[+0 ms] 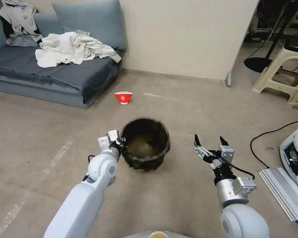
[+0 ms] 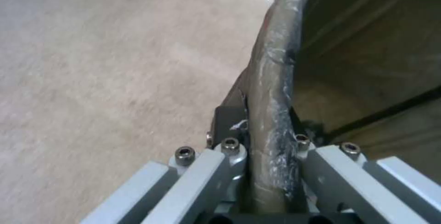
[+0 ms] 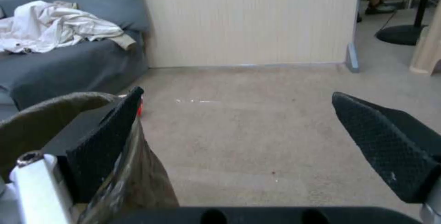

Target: Pick up the trash can from the floor.

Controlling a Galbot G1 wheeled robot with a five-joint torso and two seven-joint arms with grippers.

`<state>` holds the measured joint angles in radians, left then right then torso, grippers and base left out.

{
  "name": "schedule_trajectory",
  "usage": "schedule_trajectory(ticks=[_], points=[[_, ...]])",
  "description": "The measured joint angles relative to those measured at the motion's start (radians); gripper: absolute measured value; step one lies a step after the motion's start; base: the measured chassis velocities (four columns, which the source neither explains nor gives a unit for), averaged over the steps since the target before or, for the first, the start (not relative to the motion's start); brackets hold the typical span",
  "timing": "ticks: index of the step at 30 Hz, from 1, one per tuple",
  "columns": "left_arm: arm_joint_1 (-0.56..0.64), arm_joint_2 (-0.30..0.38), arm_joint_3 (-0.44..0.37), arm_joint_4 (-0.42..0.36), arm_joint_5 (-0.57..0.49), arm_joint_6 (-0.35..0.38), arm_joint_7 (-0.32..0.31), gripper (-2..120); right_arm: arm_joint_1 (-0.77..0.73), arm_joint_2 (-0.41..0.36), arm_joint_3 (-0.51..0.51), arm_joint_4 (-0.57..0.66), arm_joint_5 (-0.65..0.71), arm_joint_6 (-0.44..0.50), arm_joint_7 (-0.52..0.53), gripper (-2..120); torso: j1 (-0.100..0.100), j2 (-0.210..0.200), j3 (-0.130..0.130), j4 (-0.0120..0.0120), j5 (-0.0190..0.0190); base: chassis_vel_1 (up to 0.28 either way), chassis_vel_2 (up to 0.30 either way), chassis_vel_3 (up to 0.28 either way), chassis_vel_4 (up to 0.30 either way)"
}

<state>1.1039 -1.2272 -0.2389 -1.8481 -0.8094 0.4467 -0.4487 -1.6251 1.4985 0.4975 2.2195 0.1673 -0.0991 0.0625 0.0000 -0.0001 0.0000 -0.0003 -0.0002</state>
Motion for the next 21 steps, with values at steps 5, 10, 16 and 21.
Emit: schedule_trajectory(ticks=[5,10,16,21], points=[[0.030,0.025,-0.034,-0.035,-0.002,-0.059,0.096,1,0.012,-0.006,0.004,-0.011,0.008,-0.003,0.006,100,0.000,0.000,0.000,0.0004,0.0001,0.000,0.000,0.000,0.000],[0.056,0.045,-0.061,-0.069,-0.031,-0.094,0.164,1,0.024,-0.010,0.006,-0.017,0.015,-0.007,0.008,100,0.000,0.000,0.000,0.0001,0.0001,0.000,0.000,0.000,0.000],[0.106,0.073,-0.101,-0.115,-0.068,-0.139,0.266,1,0.038,-0.014,0.007,-0.024,0.020,-0.011,0.009,100,0.000,0.000,0.000,0.0002,0.0003,0.000,0.000,0.000,0.000],[0.180,0.094,-0.159,-0.170,-0.062,-0.188,0.365,1,0.049,-0.016,0.009,-0.026,0.027,-0.012,0.011,100,0.000,0.000,0.000,0.0004,0.0001,0.000,0.000,0.000,0.000]])
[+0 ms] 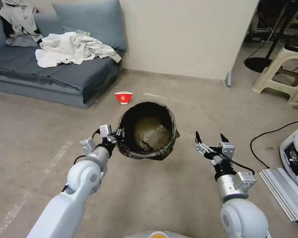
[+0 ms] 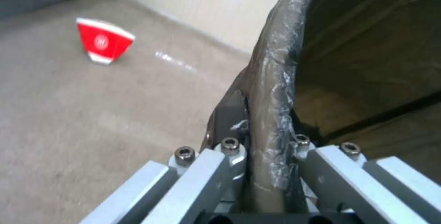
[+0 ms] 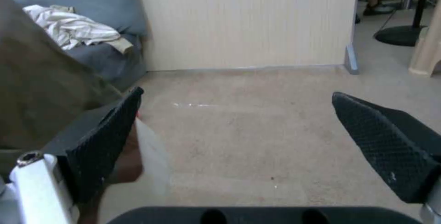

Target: Pick up the trash can from the floor.

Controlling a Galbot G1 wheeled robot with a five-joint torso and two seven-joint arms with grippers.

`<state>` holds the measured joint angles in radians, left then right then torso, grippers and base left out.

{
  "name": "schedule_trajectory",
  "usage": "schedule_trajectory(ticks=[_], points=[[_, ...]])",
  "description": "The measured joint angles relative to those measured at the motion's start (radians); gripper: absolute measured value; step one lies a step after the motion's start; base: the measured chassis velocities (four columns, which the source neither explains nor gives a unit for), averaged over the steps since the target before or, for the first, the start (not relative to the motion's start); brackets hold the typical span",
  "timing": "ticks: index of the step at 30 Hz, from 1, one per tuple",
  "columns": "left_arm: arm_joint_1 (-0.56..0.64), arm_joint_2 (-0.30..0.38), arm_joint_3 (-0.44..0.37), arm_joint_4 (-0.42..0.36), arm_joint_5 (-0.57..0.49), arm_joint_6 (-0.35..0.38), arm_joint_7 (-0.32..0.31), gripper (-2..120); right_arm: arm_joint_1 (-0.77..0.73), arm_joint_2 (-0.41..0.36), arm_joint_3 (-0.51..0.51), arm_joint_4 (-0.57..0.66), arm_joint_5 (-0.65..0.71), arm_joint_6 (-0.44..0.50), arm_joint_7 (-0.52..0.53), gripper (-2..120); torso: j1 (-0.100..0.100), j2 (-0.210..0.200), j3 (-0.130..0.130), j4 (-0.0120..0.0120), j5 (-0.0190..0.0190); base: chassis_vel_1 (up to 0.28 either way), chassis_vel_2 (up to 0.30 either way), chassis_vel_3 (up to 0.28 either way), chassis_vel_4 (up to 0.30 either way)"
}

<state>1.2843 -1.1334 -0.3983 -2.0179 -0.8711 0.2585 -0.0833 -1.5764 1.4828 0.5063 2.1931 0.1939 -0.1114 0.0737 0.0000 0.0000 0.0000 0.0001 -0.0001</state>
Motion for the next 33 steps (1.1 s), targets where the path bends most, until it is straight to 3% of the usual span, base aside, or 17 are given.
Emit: schedule_trajectory(ticks=[3,12,33], points=[[0.056,0.012,-0.042,-0.033,0.076,-0.016,0.044,1,0.006,-0.001,0.000,-0.002,0.002,0.000,0.001,100,0.000,0.000,0.000,-0.0001,0.0000,0.000,0.000,0.000,0.000],[0.184,0.004,-0.136,-0.124,0.259,-0.056,0.055,1,0.009,0.004,-0.002,-0.003,0.003,-0.001,0.001,100,0.000,0.000,0.000,0.0000,0.0000,0.000,0.000,0.000,0.000],[0.256,-0.024,-0.157,-0.189,0.313,-0.062,0.028,1,-0.001,0.005,-0.005,0.012,0.002,0.005,-0.002,100,0.000,0.000,0.000,-0.0001,0.0001,0.000,0.000,0.000,0.000]])
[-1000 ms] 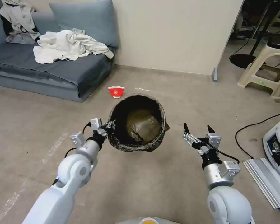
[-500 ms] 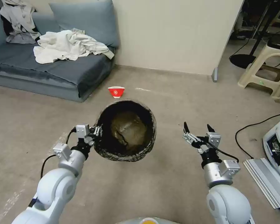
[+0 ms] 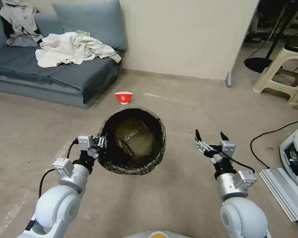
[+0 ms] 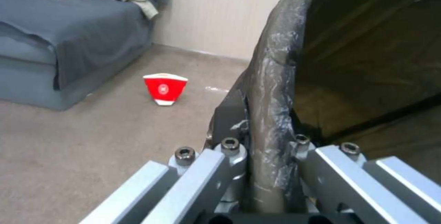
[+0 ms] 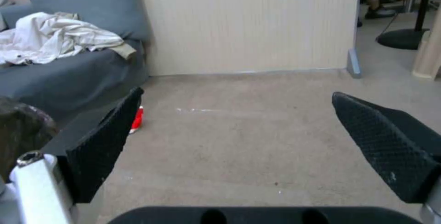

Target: Pick up the trash can from the floor.

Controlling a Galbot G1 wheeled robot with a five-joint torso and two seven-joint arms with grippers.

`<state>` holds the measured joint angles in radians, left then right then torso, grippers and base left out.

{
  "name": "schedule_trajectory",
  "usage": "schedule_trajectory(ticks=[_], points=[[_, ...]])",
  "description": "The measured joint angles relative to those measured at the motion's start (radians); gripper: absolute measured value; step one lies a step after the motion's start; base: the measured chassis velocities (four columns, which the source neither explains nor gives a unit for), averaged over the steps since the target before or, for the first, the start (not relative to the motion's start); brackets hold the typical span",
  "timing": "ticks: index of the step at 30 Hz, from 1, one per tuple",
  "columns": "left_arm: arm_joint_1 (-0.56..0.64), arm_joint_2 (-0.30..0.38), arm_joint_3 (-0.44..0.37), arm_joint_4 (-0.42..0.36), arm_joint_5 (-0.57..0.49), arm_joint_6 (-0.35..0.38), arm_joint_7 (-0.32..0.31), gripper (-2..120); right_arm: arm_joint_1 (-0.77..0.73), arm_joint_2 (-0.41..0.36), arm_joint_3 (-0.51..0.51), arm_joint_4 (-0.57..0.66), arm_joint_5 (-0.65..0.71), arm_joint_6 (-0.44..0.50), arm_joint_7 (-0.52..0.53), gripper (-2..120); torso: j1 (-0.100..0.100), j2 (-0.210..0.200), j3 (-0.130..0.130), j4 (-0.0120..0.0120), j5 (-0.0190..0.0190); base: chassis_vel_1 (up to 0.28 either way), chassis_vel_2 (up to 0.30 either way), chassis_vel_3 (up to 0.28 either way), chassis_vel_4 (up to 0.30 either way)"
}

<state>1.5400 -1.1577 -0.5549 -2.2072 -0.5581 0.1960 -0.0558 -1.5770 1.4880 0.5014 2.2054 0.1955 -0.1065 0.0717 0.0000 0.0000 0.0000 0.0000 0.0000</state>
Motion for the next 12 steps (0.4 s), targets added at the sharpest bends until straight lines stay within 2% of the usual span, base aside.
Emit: schedule_trajectory(ticks=[12], points=[[0.000,-0.004,0.002,0.000,0.000,0.006,-0.010,1,-0.003,-0.002,0.000,0.005,0.000,0.002,-0.001,100,0.000,0.000,0.000,0.0000,0.0000,0.000,0.000,0.000,0.000]])
